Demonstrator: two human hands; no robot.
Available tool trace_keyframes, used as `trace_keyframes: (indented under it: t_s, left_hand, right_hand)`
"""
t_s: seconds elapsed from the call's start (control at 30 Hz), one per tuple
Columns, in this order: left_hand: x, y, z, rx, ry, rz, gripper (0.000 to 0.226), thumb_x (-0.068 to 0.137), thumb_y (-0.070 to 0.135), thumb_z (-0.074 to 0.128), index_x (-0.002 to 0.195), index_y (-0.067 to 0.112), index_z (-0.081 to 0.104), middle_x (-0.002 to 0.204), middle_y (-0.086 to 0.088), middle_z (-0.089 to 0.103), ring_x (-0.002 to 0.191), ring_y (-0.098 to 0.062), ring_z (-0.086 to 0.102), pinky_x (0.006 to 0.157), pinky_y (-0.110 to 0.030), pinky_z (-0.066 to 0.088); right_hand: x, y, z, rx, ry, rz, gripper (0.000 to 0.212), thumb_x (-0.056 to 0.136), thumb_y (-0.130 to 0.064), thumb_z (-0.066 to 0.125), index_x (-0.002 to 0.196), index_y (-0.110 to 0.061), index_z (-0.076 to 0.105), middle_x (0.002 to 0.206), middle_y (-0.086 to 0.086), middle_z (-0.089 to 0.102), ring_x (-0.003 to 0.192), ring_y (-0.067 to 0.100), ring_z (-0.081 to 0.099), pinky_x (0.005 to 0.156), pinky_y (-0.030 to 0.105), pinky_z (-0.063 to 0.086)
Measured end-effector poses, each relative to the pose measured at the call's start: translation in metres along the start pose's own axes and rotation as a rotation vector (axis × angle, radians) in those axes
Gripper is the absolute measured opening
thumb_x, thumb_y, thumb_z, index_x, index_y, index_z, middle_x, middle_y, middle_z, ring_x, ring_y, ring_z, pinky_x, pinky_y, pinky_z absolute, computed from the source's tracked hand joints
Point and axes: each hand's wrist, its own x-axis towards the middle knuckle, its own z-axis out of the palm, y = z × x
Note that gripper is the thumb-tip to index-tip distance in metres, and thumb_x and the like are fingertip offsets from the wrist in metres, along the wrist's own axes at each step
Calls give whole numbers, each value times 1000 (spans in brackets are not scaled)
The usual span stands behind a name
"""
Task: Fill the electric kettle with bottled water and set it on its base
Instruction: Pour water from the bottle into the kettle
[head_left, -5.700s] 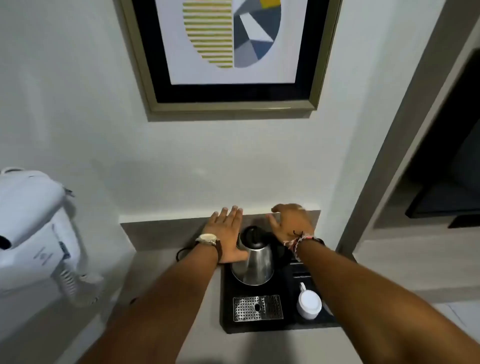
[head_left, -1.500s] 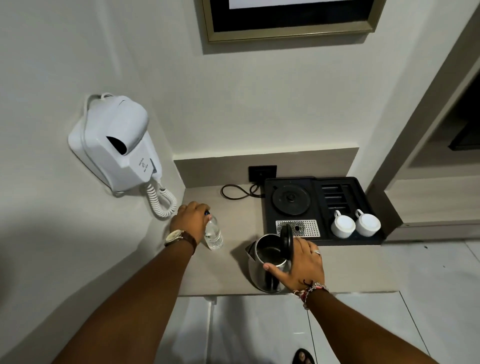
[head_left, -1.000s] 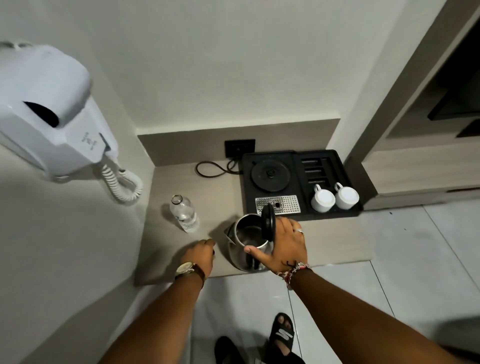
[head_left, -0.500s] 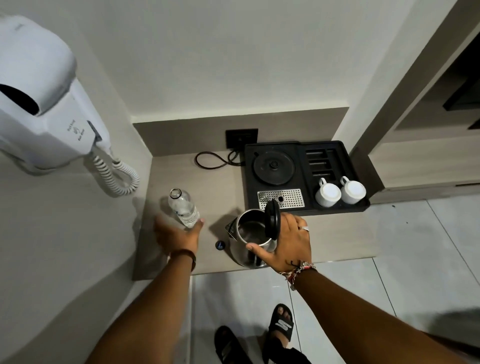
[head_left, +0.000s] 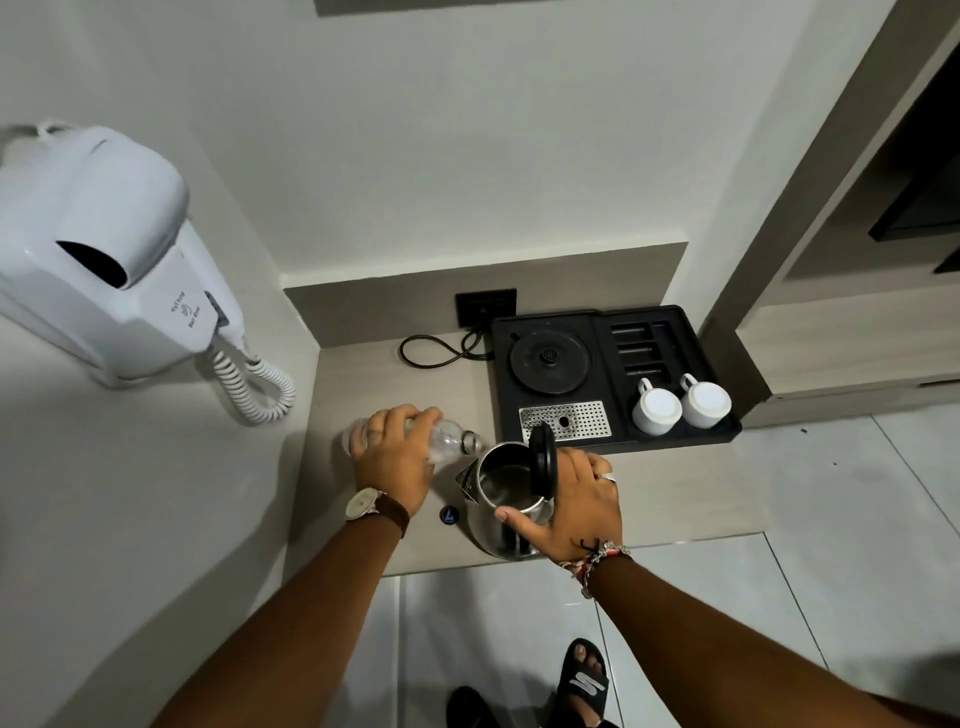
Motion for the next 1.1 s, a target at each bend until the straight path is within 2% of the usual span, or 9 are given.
trace_keyframes:
  t_s: [0.1,0.23,0.4,0.57,0.67,0.83,0.97,1.1]
  left_hand:
    - [0,10,-8,134,-11,77,86,49,13,91,127,34,59,123,-4,58,118,-35,48,96,-60,31]
    - [1,20,-17,185,-17,100,91,47,3,85,125,37,53,124,-3,54,122,-34,42,90,-54,25]
    - [-2,25,-22,212,-28,148,78,54,-1,73,123,35,61,125,-4,56,124,-35,41,89,-53,29]
    - [-7,30,-26,247,-82,122,67,64,7,61,125,34,65,129,-3,59,126,-35,46,89,-53,34]
    - [-8,28,-25,232,-96,94,70,65,6,71,127,37,62,132,-1,57,128,-34,44,89,-51,32]
    - [-10,25,-19,116,-92,53,84,50,-1,83,122,36,61,125,-1,58,121,-33,45,86,-49,31]
    - [-14,24,-12,78,-167,-40,76,66,14,84,131,42,56,134,6,54,126,-28,45,94,-52,35]
    - [-15,14,-2,-69,-135,-99,64,76,19,80,131,40,55,131,7,55,121,-27,46,94,-48,42]
  right_hand:
    - [0,0,1,5,-1,6,95,67,-99,45,122,-23,58,114,-2,62,111,27,53,92,43,53]
    - [0,1,1,15,-2,2,93,68,-99,47,121,-23,58,113,-2,62,111,28,54,93,43,53]
    - [0,2,2,24,-6,2,95,67,-99,46,122,-22,58,115,-2,62,112,29,54,96,44,52]
    - [0,2,0,36,-1,-3,95,67,-98,47,122,-22,58,115,-1,62,113,29,54,96,45,53]
    - [-1,1,-1,33,8,-8,93,66,-97,53,122,-22,58,114,-1,62,112,29,53,95,45,53]
    - [-1,1,-2,38,9,-11,92,66,-94,56,123,-22,58,116,-1,63,114,30,54,97,44,52]
    - [-1,1,-3,36,33,-38,91,67,-93,58,122,-20,59,113,0,63,109,29,55,98,45,51]
    - [-1,1,-2,30,47,-36,92,67,-92,58,121,-19,60,113,1,64,109,29,55,98,45,52]
